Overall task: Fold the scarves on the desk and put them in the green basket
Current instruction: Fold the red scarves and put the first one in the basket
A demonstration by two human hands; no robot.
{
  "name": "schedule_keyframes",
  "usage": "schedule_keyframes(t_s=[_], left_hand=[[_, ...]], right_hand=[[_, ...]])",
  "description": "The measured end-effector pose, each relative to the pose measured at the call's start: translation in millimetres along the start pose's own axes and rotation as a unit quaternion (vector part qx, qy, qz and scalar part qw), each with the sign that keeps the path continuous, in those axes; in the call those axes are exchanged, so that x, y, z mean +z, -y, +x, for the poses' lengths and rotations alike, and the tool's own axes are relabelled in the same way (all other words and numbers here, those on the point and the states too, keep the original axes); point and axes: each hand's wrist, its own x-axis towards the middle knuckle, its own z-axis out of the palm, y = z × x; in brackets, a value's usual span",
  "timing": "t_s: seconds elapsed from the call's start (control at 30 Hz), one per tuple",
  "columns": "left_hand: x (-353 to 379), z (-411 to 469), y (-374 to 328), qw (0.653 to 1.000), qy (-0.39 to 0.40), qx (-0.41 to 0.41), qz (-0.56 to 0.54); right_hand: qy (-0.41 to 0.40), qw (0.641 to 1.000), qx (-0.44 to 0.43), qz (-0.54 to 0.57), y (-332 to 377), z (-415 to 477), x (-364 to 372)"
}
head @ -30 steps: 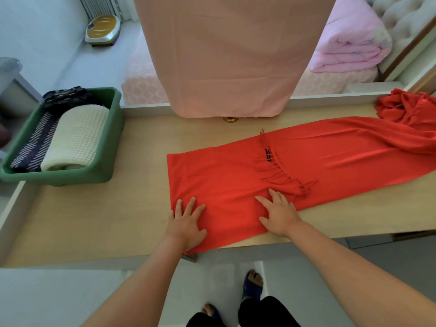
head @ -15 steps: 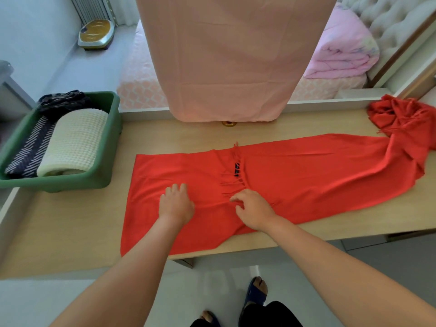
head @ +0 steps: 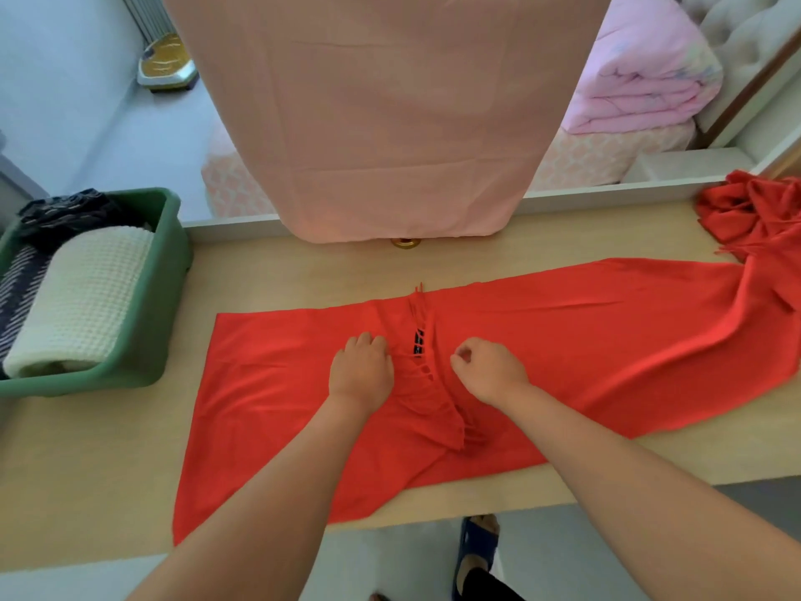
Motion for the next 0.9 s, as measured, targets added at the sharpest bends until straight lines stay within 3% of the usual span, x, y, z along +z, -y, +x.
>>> schedule_keyframes(t_s=[0.27, 0.47, 0.53, 0.63, 0.73, 0.83, 0.9], left_hand=[[13.5, 36.1, 18.2, 0.998, -0.039, -0.014, -0.049], [26.2, 39.8, 38.0, 0.995, -0.063, -0.004, -0.073], [29.8, 37.4, 39.7, 0.997, -0.037, -0.026, -0.062], [39.9, 36.0, 43.4, 0.996, 0.054, -0.066, -0.009], [38.6, 38.9, 46.3, 0.992, 0.099, -0.079, 0.01], [34.7, 37.3, 44.7, 0.992, 0.087, -0.088, -0.01], [31.7, 26.1, 39.8, 0.997, 0.018, -0.06, -0.044]], right_hand=[[0.017, 0.999, 0.003, -0.043, 47.0, 63.3, 12.6], [-0.163, 0.982, -0.036, 0.091, 48.2, 74.2, 0.5], [-0.157, 0.984, -0.022, 0.081, 44.0, 82.9, -3.7], [-0.082, 0.995, 0.03, 0.054, 34.2, 92.3, -4.6], [-0.037, 0.994, 0.043, 0.09, 24.2, 84.1, 2.3], [-0.06, 0.993, 0.02, 0.101, 16.9, 56.9, 6.9], [-0.071, 0.994, 0.02, 0.075, 11.2, 31.8, 9.4]])
